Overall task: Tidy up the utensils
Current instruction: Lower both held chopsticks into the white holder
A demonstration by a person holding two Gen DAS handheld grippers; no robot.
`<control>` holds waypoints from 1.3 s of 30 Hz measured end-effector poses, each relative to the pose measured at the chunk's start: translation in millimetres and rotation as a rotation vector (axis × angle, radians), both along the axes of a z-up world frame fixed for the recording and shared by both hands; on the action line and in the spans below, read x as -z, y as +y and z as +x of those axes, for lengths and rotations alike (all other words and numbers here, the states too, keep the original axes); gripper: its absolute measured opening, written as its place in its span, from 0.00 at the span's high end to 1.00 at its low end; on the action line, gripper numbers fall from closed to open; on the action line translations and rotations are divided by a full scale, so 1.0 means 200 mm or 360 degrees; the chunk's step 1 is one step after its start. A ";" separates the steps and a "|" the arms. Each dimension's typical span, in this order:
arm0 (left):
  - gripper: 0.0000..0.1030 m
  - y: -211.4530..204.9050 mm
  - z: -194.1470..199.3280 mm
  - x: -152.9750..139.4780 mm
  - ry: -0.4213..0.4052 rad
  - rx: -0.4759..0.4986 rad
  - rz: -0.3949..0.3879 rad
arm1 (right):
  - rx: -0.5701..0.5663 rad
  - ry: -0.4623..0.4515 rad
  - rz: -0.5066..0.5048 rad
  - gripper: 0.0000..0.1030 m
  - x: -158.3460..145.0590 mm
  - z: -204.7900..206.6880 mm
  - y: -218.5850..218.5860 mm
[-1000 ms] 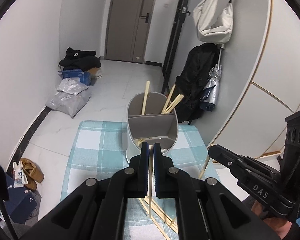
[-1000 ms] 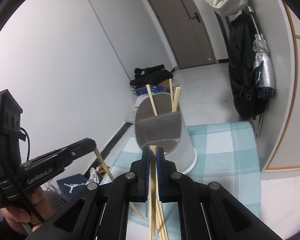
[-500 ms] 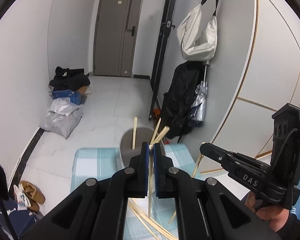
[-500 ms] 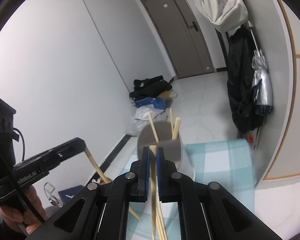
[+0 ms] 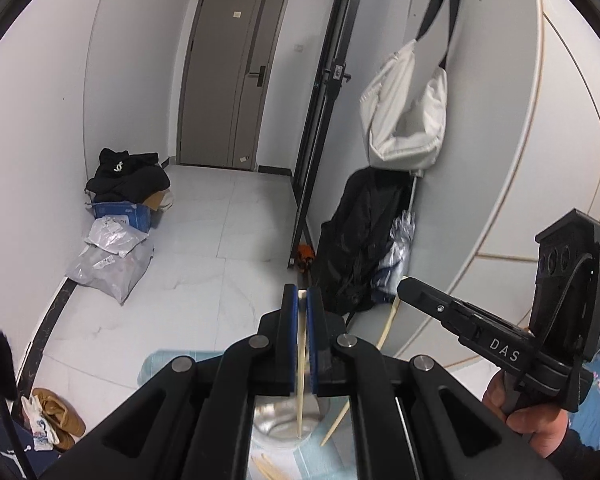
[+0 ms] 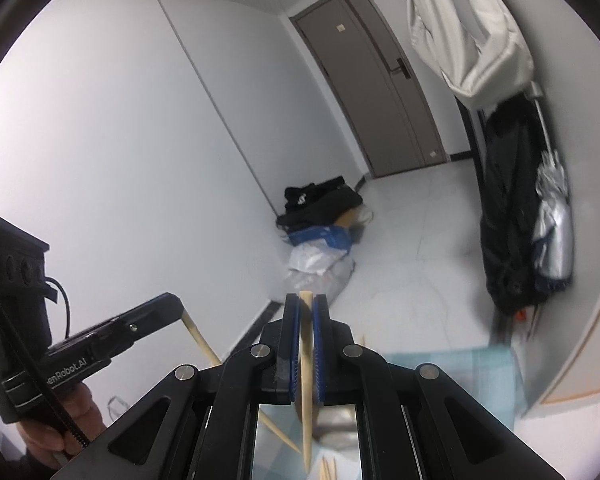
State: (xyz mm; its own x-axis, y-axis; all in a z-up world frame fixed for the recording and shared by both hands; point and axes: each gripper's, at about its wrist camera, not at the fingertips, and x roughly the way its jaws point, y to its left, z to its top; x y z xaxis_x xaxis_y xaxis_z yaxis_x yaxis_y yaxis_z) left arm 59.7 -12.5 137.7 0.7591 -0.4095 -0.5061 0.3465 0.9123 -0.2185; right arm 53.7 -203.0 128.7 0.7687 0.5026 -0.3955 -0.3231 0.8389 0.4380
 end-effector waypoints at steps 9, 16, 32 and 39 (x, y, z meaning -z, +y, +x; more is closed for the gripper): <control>0.99 0.03 0.22 0.00 -0.0025 -0.0046 0.0041 | 0.0047 -0.0081 -0.0074 0.94 -0.05 0.25 0.04; 0.99 -0.02 0.28 0.07 -0.0081 0.0001 0.0171 | 0.0105 -0.0192 -0.0137 0.94 0.02 0.35 0.09; 0.99 -0.03 0.31 0.31 0.0092 0.0122 0.0172 | -0.0043 -0.0181 -0.0283 0.94 0.26 0.31 0.22; 0.99 -0.04 0.31 0.38 0.0153 0.0123 0.0196 | -0.0116 -0.0056 -0.0280 0.94 0.38 0.30 0.23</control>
